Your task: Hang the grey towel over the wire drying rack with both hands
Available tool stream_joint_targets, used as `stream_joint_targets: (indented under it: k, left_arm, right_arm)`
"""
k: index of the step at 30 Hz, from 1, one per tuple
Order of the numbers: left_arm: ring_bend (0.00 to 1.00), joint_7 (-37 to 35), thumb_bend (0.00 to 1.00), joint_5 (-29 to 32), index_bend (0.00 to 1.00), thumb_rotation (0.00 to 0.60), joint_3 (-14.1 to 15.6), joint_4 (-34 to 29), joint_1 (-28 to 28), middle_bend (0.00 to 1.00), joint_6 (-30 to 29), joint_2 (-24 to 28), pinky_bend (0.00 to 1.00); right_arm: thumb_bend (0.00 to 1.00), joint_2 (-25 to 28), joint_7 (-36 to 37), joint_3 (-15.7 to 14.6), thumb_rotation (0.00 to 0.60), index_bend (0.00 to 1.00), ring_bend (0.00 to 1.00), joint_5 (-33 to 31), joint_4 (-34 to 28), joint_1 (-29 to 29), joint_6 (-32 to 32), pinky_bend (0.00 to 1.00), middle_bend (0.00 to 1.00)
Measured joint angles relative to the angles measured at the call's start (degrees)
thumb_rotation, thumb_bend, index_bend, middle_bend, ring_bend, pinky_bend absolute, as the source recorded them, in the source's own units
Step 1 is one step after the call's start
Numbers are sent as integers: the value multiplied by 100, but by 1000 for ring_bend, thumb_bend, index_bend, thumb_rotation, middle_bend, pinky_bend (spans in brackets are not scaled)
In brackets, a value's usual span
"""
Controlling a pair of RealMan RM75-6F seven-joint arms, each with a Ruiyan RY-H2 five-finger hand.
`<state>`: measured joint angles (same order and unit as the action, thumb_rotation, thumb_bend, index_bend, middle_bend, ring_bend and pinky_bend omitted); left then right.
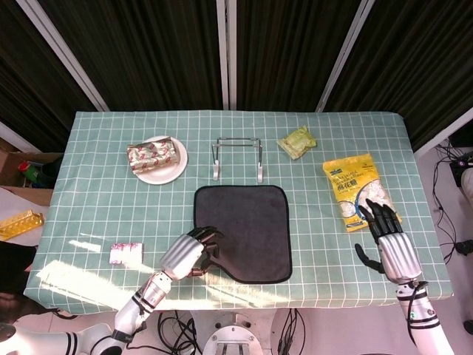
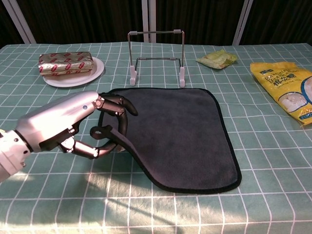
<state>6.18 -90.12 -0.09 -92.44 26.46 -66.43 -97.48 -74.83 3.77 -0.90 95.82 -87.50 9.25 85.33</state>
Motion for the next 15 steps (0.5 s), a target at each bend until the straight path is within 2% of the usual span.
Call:
stream_joint_targets:
  k: [6,15]
  left_arm:
    - [172,177,560,590,766,600,-278,-424,70,253,220,48,268]
    - [172,842,563,1367,779,600,-677,-964,217,260,356,109,267]
  right_arm:
    - [265,-94,-314,-386,600,0,0,38,-139,10,-633,0,0]
    - [176,-570,-721,-556,600,0,0,-109,-196,171,-1359,0,0]
